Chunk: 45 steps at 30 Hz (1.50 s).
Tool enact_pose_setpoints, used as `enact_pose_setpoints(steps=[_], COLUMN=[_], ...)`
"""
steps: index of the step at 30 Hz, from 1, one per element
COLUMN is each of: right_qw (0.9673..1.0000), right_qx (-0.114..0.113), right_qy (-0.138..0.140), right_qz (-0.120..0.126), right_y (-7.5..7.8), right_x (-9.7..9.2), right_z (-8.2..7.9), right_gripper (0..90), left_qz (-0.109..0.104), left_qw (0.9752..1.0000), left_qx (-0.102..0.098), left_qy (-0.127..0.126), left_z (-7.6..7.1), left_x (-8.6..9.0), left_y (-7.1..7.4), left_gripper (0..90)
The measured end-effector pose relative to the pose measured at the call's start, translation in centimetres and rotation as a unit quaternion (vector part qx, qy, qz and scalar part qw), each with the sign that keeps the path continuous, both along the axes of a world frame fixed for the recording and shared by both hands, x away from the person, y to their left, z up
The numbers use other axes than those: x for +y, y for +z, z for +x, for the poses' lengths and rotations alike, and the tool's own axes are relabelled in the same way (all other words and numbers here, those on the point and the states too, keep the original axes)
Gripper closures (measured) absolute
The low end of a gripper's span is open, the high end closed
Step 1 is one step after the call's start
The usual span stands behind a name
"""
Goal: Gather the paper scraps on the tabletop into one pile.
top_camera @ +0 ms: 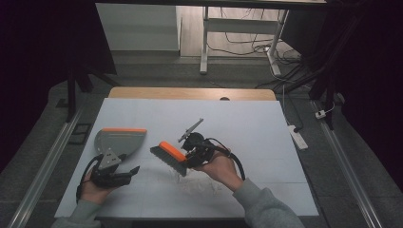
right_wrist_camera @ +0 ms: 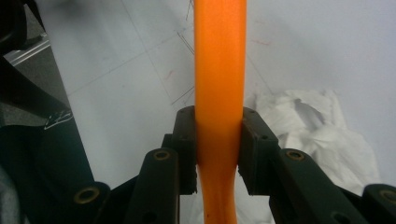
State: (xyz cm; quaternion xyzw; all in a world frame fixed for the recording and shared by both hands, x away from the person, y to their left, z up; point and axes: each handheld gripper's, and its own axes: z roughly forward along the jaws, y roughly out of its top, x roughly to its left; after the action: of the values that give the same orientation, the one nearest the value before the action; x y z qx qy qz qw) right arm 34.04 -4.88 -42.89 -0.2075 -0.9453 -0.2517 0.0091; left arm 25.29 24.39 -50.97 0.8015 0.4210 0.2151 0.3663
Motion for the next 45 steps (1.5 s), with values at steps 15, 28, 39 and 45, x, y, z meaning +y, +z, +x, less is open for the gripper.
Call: enact_pose_setpoints(steps=[15, 28, 39, 45], right_qw=[0.9995, 0.9955, 0.9963, 0.9963], right_qx=[0.026, 0.007, -0.028, -0.033], right_qy=[0.014, -0.094, -0.067, -0.065], right_qz=[-0.013, -0.005, 0.046, 0.046], right_y=[-3.3, -2.3, 2.8, 3.1], right_x=[4.5, -2.3, -4.4, -4.9], right_z=[-1.1, 2.1, 0.8, 0.3], right_gripper=[70.1, 70.1, 70.0, 70.1], left_qz=[-0.006, -0.002, -0.002, -0.002], left_qw=[0.9999, 1.0000, 1.0000, 1.0000], left_qx=[-0.005, 0.002, 0.004, 0.003], left_qy=[0.011, 0.005, 0.006, 0.006], left_z=[0.1, 0.3, 0.2, 0.2], left_x=[0.5, 0.3, 0.3, 0.3], left_y=[-0.1, -0.3, -0.3, -0.3], left_gripper=[32.5, 32.5, 32.4, 32.4])
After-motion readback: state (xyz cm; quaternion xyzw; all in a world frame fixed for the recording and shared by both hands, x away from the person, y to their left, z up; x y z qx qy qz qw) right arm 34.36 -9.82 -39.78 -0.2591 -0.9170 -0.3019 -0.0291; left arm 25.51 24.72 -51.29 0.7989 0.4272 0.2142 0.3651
